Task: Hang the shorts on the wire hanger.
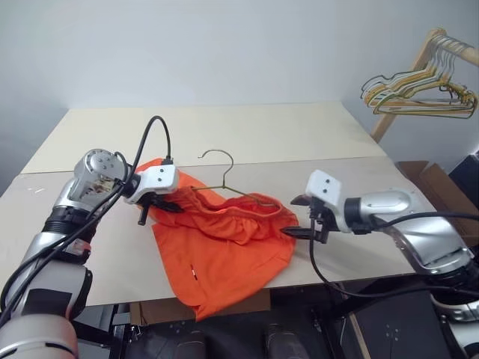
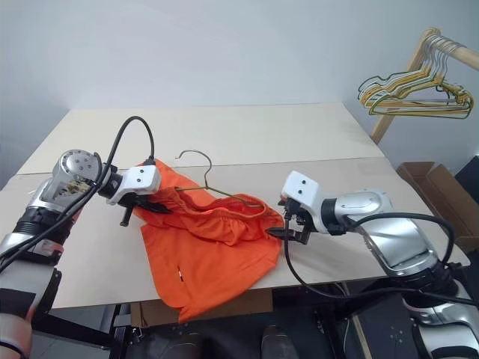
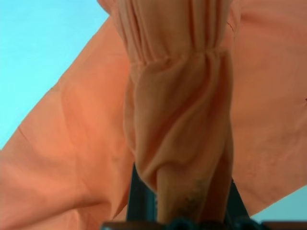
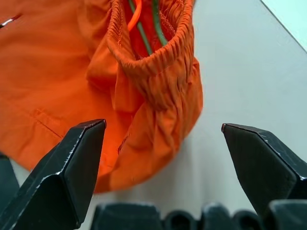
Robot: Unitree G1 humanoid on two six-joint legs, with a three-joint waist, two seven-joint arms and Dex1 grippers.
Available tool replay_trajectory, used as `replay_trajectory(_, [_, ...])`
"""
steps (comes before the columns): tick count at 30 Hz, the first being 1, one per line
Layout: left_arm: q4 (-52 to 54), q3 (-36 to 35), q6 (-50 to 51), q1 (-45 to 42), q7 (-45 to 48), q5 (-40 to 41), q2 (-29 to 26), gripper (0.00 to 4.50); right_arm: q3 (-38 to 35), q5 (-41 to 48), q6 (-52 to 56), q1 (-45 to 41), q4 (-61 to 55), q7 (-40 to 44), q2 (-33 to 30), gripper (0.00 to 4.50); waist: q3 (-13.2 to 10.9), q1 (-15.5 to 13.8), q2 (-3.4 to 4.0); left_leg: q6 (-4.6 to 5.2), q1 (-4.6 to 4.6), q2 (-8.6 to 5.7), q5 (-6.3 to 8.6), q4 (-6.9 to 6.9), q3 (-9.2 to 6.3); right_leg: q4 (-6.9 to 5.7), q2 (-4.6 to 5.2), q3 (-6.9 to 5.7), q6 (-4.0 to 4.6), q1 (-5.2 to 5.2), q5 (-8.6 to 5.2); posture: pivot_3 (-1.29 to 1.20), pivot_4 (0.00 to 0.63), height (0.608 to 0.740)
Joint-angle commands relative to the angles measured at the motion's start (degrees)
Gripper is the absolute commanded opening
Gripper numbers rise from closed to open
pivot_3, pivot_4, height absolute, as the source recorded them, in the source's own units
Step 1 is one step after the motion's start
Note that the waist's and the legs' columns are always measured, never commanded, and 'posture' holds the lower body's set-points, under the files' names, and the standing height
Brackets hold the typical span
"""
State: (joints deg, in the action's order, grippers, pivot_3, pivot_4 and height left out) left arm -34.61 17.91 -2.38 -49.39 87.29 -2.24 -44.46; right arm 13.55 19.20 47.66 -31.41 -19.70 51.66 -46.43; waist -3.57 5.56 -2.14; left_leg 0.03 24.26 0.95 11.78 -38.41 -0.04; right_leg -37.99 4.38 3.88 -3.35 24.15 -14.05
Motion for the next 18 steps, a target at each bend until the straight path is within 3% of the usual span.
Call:
replay_trajectory(1, [0.9,-1.3,-0.5,-1.6,0.1,0.1,-0.4,0.00,-6.1,4.8,1.7,-4.6,-2.1,1.1,1.1,4.48,0.0,0.0,0.00,0.00,0.00,0.00,0.00,0.00,-0.01,0.00,0.00,0.00,0.00,-0.01,0.00,-0.09,0.017,0.740])
replay_trajectory(5, [0.5,-1.2,-0.6,-1.8,0.1,-0.1,-0.2,0.00,-6.9,9.4,4.0,-9.2,-3.8,1.4,4.3,4.48,0.0,0.0,0.00,0.00,-0.03,0.02,0.00,0.00,-0.03,-0.01,-0.01,-0.01,0.00,-0.03,0.00,-0.10,0.019,0.740])
replay_trajectory(12, [-0.2,-1.1,-0.7,-2.5,0.0,-0.6,0.9,0.00,3.4,4.6,8.8,-19.0,3.7,-5.5,16.0,4.48,0.0,0.3,0.01,0.00,-0.03,0.03,0.00,0.00,-0.05,-0.07,-0.03,-0.02,0.01,0.00,0.00,-0.10,0.018,0.740])
replay_trajectory(15, [-0.2,-1.2,-0.7,-2.5,0.1,-0.7,1.0,0.00,6.4,2.6,8.8,-21.2,7.2,-6.7,19.1,3.95,0.0,0.3,0.01,0.00,0.01,0.01,0.00,0.00,-0.07,-0.07,0.00,-0.04,0.01,0.02,0.01,-0.10,0.018,0.740])
replay_trajectory(18, [0.3,-1.4,-0.5,-2.1,0.1,-0.5,0.9,0.00,8.1,1.0,7.5,-22.4,10.1,-7.1,21.1,2.94,0.0,0.2,0.01,0.00,0.04,-0.02,0.00,-0.01,-0.10,-0.05,0.03,-0.07,0.01,0.02,0.01,-0.09,0.017,0.740])
